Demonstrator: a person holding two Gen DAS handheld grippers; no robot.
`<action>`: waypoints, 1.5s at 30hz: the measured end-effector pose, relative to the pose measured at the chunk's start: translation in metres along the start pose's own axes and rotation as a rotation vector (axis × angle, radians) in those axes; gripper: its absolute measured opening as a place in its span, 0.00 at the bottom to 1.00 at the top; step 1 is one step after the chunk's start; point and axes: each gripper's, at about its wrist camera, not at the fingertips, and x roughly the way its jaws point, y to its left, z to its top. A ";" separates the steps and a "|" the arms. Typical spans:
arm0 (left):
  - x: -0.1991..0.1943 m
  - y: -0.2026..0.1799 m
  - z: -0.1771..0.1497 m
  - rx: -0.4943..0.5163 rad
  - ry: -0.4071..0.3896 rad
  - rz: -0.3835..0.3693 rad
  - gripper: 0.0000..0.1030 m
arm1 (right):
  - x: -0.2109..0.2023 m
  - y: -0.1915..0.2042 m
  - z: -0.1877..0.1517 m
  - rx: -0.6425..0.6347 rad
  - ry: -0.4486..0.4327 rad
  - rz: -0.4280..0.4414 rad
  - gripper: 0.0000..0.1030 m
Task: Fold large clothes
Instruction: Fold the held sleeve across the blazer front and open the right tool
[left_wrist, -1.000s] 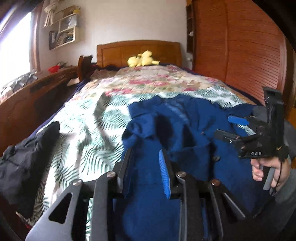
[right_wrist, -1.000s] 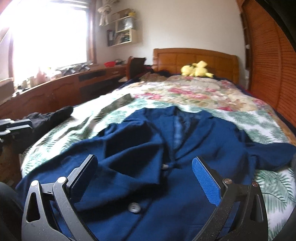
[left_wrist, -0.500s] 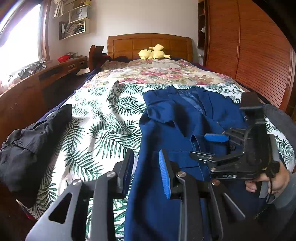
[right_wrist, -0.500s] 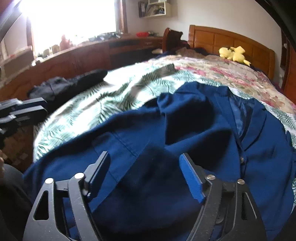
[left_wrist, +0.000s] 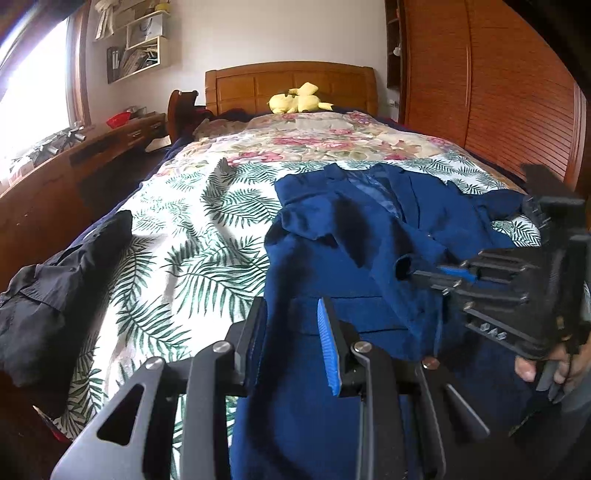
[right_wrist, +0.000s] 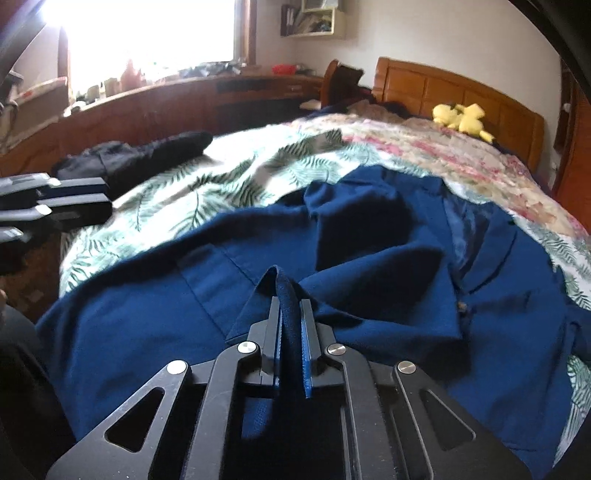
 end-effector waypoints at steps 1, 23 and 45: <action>0.000 -0.002 0.000 0.002 -0.002 -0.002 0.26 | -0.007 -0.001 0.001 0.004 -0.016 -0.002 0.05; 0.012 -0.038 0.002 0.045 0.010 -0.046 0.26 | -0.090 -0.040 -0.004 0.094 -0.164 -0.046 0.05; 0.012 -0.059 0.005 0.050 -0.007 -0.101 0.26 | -0.154 -0.109 -0.066 0.272 -0.189 -0.215 0.04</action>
